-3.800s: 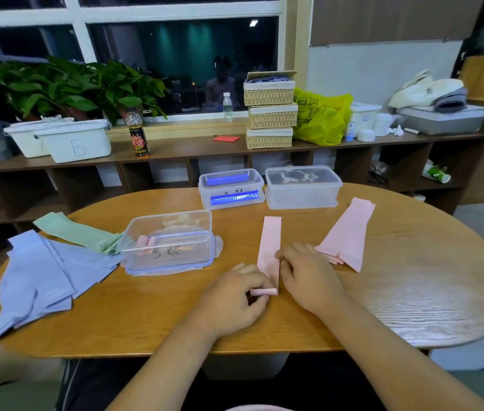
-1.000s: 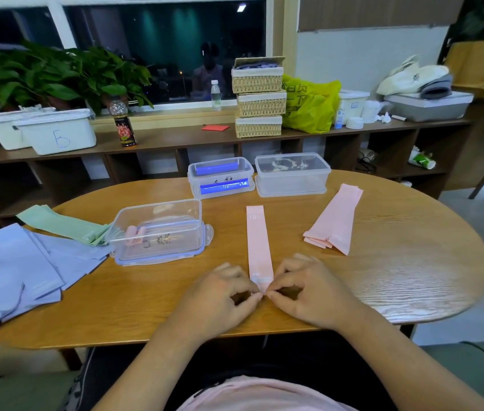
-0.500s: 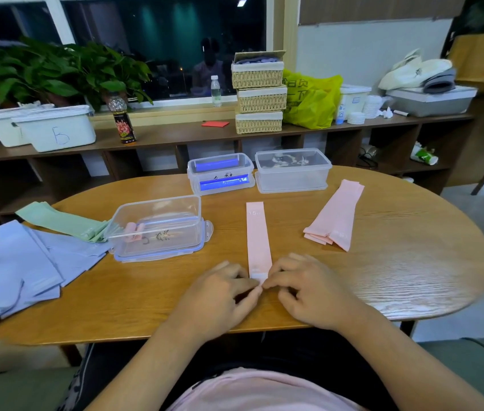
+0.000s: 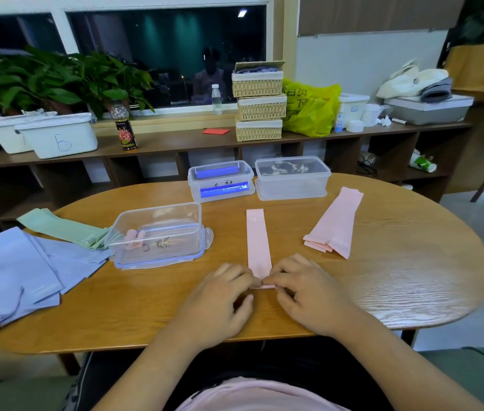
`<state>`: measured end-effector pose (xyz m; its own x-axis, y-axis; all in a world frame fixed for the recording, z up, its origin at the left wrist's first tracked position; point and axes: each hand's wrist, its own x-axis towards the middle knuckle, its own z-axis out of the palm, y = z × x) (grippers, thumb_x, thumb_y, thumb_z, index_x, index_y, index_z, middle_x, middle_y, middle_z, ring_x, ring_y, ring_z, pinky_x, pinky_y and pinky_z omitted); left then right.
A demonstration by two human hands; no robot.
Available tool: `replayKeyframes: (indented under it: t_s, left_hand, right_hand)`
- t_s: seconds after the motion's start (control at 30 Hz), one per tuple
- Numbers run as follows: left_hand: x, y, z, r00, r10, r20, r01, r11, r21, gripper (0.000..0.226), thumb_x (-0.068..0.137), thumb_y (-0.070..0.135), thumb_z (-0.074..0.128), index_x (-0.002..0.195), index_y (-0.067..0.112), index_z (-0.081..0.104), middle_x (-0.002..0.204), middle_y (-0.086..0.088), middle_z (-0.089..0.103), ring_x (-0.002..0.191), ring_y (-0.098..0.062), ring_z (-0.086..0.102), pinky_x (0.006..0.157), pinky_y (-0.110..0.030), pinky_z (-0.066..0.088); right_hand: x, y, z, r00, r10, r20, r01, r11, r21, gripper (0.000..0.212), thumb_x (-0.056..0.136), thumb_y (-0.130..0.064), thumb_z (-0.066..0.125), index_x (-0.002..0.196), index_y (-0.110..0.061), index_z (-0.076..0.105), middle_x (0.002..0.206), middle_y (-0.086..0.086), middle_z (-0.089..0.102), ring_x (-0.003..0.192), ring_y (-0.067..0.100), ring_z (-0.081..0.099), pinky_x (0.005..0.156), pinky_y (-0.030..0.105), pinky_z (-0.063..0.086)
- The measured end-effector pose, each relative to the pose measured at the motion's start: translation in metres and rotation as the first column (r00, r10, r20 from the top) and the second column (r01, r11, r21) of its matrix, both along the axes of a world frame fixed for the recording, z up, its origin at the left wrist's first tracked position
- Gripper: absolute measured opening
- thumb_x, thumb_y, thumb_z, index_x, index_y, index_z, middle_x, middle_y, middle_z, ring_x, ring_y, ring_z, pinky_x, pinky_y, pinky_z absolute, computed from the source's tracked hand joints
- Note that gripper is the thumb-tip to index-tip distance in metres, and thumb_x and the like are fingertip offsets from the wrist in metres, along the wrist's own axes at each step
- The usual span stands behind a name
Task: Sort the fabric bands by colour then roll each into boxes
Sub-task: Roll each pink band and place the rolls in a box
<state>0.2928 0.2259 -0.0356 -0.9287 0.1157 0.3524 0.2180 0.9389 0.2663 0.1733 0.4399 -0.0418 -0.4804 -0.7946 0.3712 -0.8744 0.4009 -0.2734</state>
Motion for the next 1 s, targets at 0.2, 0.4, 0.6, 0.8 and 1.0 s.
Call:
replayKeyframes:
  t_s: [0.2,0.4,0.6,0.8,1.0]
  left_hand:
    - [-0.002,-0.002,-0.003,1.000,0.015,0.011,-0.015,1.000,0.011,0.033,0.105,0.041,0.051,0.136,0.038,0.063,0.128,0.027,0.055,0.124,0.005,0.043,0.105,-0.021,0.040]
    - [-0.004,-0.001,-0.003,0.997,0.059,0.047,-0.058,0.998,-0.021,0.038,0.107,0.049,0.046,0.142,0.040,0.058,0.133,0.027,0.054,0.127,0.005,0.041,0.109,-0.028,0.043]
    - [-0.008,-0.003,-0.005,0.991,0.109,0.075,-0.110,0.994,0.010,0.045,0.107,0.050,0.046,0.150,0.039,0.051,0.140,0.025,0.049,0.133,0.003,0.038,0.113,-0.030,0.040]
    - [-0.027,-0.010,0.001,0.987,0.070,0.142,-0.072,0.997,0.013,0.059,0.101,0.027,0.045,0.158,0.041,0.040,0.159,0.026,0.039,0.150,0.003,0.025,0.125,-0.034,0.029]
    - [-0.041,-0.019,-0.002,0.973,0.120,0.196,-0.111,0.992,-0.055,0.060,0.098,0.035,0.033,0.156,0.043,0.045,0.163,0.027,0.039,0.153,-0.003,0.029,0.127,-0.042,0.023]
  right_hand:
    - [0.000,-0.002,0.000,1.000,-0.024,-0.009,0.024,1.000,0.001,0.035,0.103,-0.038,0.049,0.133,-0.044,0.065,0.121,-0.029,0.052,0.113,-0.004,0.041,0.100,0.031,0.046]
    - [0.001,0.000,0.001,1.000,-0.008,-0.010,0.008,1.000,-0.014,0.030,0.102,-0.029,0.051,0.122,-0.041,0.069,0.119,-0.028,0.059,0.112,-0.003,0.047,0.099,0.029,0.046]
    - [-0.002,-0.004,0.000,0.999,-0.053,0.001,0.053,0.998,0.020,0.034,0.105,-0.031,0.050,0.134,-0.039,0.065,0.127,-0.028,0.058,0.119,-0.004,0.043,0.104,0.031,0.046]
    - [-0.006,-0.007,-0.002,0.998,-0.070,0.002,0.070,0.997,0.028,0.033,0.105,-0.036,0.052,0.135,-0.043,0.063,0.129,-0.031,0.058,0.120,-0.006,0.042,0.104,0.031,0.046]
    - [-0.008,-0.009,-0.003,0.996,-0.085,-0.017,0.085,0.996,0.026,0.032,0.104,-0.040,0.051,0.133,-0.042,0.064,0.126,-0.029,0.060,0.120,-0.005,0.043,0.105,0.032,0.044]
